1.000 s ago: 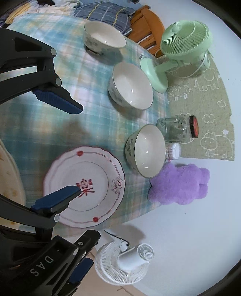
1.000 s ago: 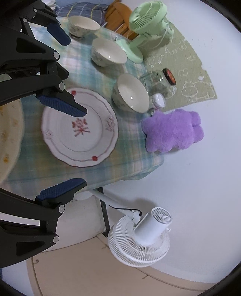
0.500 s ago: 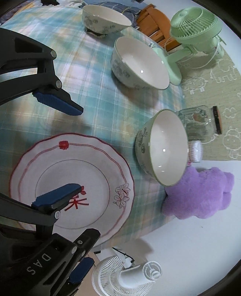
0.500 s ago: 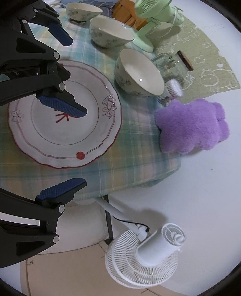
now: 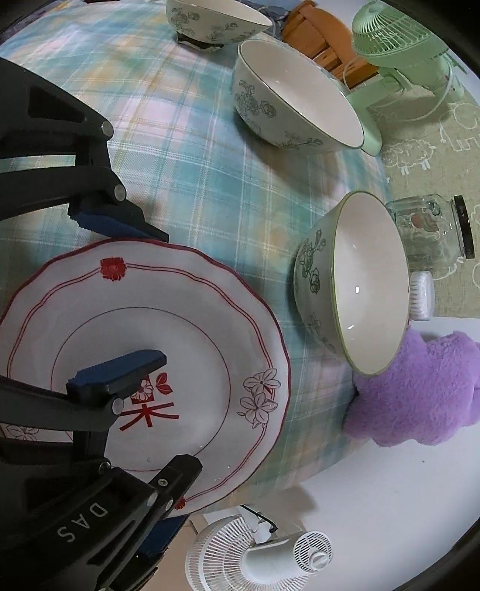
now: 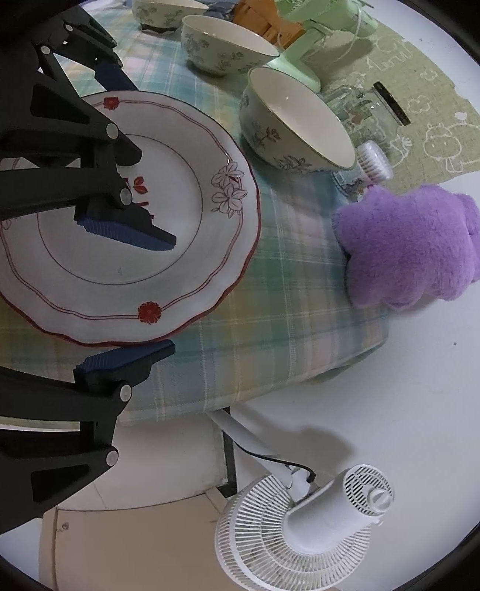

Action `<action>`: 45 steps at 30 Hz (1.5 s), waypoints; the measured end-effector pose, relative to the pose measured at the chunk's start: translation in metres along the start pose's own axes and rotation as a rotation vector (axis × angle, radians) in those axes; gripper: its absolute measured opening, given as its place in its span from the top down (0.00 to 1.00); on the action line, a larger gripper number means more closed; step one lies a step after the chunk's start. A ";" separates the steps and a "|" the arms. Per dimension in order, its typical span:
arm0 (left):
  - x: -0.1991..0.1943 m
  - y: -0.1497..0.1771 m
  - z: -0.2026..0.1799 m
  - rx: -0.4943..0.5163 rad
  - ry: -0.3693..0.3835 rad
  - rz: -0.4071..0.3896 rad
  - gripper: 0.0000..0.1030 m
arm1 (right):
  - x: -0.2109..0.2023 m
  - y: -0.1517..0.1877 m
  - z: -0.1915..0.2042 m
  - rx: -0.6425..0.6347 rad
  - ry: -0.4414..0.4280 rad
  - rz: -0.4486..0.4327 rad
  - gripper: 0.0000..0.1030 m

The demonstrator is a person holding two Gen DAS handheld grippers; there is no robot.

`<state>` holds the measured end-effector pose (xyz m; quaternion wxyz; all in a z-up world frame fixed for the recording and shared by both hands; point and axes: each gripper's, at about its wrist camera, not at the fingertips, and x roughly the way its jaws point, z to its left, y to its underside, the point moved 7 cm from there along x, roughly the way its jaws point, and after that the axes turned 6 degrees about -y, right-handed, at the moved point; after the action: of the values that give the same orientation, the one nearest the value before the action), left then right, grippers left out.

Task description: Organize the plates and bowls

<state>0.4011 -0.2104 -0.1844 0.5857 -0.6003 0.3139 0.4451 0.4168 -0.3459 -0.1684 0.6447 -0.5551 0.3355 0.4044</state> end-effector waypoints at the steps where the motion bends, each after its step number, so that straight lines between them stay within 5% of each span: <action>1: 0.000 0.000 0.001 0.000 0.000 0.003 0.44 | 0.000 0.000 0.000 0.000 0.003 0.002 0.49; 16: -0.007 0.026 0.040 0.003 -0.018 0.042 0.44 | -0.009 0.032 0.035 -0.074 -0.021 0.072 0.49; 32: -0.010 0.026 0.038 0.021 -0.045 0.009 0.45 | 0.006 0.031 0.039 -0.101 0.034 0.086 0.49; 45: -0.056 0.020 0.044 0.021 -0.017 -0.041 0.46 | -0.034 0.027 0.045 -0.076 0.039 0.038 0.49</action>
<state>0.3530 -0.1776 -0.1392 0.6035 -0.5967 0.3010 0.4348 0.3768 -0.3046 -0.1430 0.6085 -0.5808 0.3429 0.4181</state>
